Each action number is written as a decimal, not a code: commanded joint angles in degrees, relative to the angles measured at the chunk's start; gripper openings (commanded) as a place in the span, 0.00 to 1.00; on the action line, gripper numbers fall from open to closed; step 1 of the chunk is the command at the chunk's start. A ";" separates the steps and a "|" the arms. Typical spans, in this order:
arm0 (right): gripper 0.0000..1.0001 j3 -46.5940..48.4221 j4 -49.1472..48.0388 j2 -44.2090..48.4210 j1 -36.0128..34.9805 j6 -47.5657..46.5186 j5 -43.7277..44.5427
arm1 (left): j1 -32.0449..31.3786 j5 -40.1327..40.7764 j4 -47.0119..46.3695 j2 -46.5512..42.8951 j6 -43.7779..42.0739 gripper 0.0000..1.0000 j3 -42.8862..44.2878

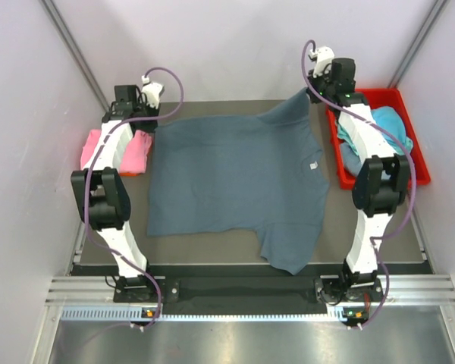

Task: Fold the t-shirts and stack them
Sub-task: Fold the tshirt

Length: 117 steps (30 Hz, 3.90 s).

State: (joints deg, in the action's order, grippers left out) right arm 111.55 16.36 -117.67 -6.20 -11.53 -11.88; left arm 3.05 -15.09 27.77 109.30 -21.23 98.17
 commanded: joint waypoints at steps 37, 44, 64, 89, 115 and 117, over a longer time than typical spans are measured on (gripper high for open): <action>0.00 -33.58 3.15 33.82 0.40 -0.16 -1.92 | 4.68 -4.25 4.04 -8.49 0.05 0.00 -10.54; 0.00 -37.80 3.33 35.49 0.40 -0.60 -1.83 | 4.60 -3.28 5.63 -7.43 -0.03 0.00 -11.59; 0.00 -52.57 4.29 39.71 -0.48 1.42 -5.08 | 5.21 -0.99 8.79 -6.03 1.28 0.00 -19.24; 0.41 -40.10 1.49 21.46 -0.40 11.26 -14.30 | 6.36 -9.69 14.06 -3.31 13.58 0.21 -9.66; 0.36 -24.53 5.96 -0.65 -2.33 15.83 -19.50 | 5.92 -8.38 11.61 3.64 17.45 0.21 -12.04; 0.36 -27.33 5.96 0.50 -2.42 15.66 -19.41 | 5.92 -8.64 12.22 4.34 17.72 0.21 -10.82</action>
State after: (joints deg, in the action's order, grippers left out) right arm 86.85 22.20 -121.69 -7.97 3.73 -30.06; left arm 9.21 -23.14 39.97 112.62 -4.25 84.75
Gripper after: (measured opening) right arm 0.360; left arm 0.208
